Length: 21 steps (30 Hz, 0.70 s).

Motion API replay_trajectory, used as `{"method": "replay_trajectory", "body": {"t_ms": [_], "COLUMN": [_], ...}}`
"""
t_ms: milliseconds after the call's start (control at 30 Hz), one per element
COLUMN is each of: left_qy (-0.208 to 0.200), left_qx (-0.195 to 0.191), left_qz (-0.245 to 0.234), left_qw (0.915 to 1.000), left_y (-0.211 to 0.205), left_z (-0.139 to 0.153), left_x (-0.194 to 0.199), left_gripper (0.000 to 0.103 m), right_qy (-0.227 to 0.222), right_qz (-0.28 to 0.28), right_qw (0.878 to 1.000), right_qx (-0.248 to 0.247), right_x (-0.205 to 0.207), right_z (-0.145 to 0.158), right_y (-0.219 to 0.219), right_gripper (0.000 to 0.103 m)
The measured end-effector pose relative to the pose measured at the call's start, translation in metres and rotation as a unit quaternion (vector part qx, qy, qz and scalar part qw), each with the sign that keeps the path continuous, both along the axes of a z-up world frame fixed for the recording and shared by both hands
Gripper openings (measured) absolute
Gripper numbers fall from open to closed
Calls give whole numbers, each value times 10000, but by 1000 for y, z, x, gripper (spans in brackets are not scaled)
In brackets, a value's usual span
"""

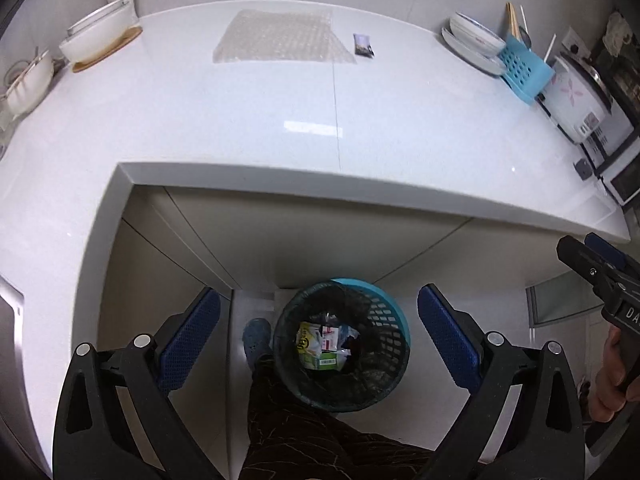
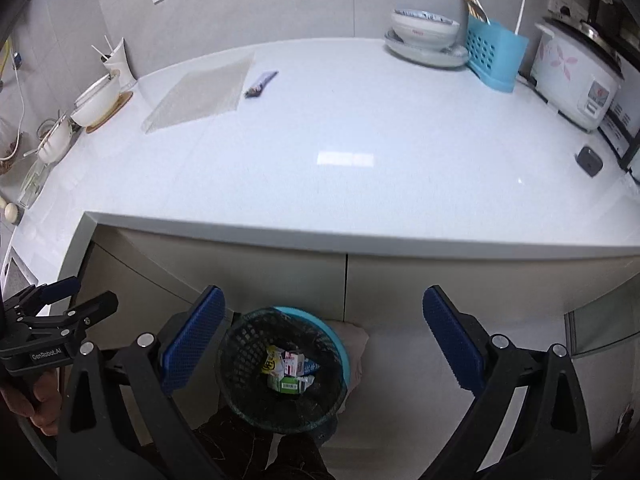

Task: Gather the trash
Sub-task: 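Raise both tools from the bin back over the counter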

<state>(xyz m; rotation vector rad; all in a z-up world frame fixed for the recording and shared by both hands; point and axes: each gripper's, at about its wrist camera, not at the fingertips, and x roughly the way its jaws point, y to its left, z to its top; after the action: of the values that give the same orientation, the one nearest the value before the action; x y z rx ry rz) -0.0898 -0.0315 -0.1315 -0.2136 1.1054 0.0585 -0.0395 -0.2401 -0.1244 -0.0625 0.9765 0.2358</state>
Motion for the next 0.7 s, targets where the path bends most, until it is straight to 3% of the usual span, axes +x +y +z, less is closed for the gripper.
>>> {"method": "replay_trajectory", "body": {"t_ms": [333, 700], "left_qy": [-41, -120], "left_qx": [-18, -23], "left_qz": [76, 88], "left_qw": [10000, 9999], "left_y": [17, 43], "left_z": [31, 51], "left_x": [27, 61], "left_gripper": [97, 97], "right_qy": [-281, -392], "right_qz": [168, 167], "right_qw": [9994, 9990], "right_qx": [117, 110], "right_x": [26, 66], "right_z": [41, 56], "right_y": [25, 55], "right_gripper": [95, 95]}}
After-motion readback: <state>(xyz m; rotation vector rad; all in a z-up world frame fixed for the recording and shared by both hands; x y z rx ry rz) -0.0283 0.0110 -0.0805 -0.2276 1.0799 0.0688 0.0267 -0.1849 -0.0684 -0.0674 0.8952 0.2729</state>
